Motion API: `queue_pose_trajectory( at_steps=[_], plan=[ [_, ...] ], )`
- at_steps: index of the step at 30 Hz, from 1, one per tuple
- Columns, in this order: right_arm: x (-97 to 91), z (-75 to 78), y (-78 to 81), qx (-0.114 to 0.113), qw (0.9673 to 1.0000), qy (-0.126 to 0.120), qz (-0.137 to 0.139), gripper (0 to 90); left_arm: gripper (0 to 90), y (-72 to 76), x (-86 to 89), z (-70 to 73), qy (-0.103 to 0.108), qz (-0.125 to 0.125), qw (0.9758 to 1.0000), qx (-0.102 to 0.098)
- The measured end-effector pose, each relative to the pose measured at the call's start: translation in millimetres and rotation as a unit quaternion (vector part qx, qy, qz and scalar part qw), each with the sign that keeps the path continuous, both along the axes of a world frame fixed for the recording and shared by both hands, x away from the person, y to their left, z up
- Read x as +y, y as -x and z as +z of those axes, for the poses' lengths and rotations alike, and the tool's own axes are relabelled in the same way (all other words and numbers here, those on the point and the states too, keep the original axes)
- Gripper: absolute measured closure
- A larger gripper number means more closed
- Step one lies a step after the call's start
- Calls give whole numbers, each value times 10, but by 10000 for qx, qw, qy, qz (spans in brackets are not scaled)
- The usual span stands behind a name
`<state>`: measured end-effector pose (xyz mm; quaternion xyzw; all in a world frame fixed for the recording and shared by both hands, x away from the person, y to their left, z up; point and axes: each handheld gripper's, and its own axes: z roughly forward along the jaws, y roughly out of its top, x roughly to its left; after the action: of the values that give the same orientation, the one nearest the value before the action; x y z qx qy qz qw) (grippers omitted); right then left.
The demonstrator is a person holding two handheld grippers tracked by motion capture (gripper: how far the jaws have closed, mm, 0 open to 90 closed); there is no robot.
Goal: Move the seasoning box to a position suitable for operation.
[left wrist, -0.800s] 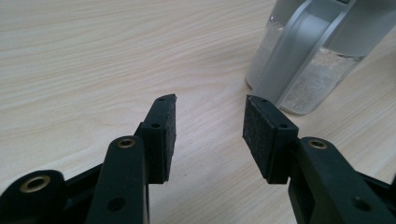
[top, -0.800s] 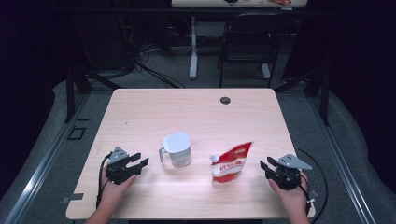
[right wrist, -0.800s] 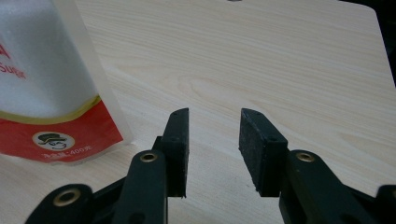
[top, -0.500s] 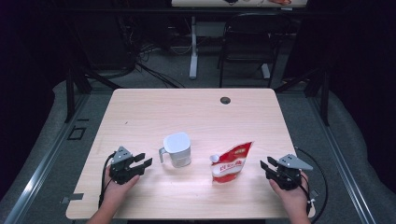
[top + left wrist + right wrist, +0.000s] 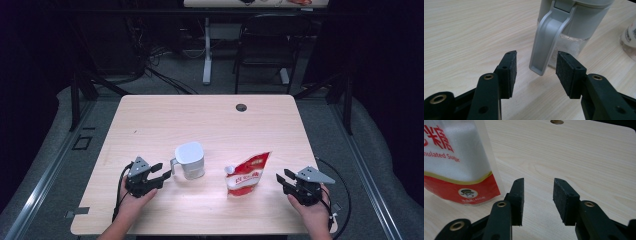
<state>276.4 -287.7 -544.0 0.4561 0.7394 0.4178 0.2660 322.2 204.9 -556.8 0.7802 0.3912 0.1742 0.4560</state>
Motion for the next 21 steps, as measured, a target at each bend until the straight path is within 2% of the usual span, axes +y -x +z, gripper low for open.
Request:
queue_pose_trajectory(
  at_steps=[4, 6, 7, 9, 11, 12, 14, 16, 21],
  plan=[
    [-17, 6, 14, 31, 9999, -165, 12, 599, 507, -46, -86, 3, -2, -42, 10000, 8],
    [-19, 11, 18, 37, 9998, -193, 36, 597, 515, -86, -135, -10, 4, 50, 10000, 1],
    [-18, 15, 26, 16, 9997, -224, 46, 589, 530, -134, -188, -19, 52, 124, 9999, 23],
    [-17, 19, 28, 8, 9997, -244, 59, 587, 538, -151, -211, -17, 48, 147, 9999, 39],
    [-21, 34, 36, 4, 9996, -259, 92, 585, 585, -173, -261, -18, 116, 125, 9998, 36],
    [-18, 63, 48, -59, 9994, -313, 152, 581, 616, -169, -308, -9, -47, 158, 9999, -44],
    [-6, 100, 58, -145, 9990, -334, 242, 578, 652, -166, -312, -10, -130, 217, 9996, -100],
    [9, 129, 67, -170, 9987, -348, 344, 574, 669, -169, -299, -7, -132, 180, 9997, -66],
    [53, 140, 79, -176, 9982, -296, 492, 572, 685, -156, -316, -3, -270, 158, 9994, -148]
  ],
)
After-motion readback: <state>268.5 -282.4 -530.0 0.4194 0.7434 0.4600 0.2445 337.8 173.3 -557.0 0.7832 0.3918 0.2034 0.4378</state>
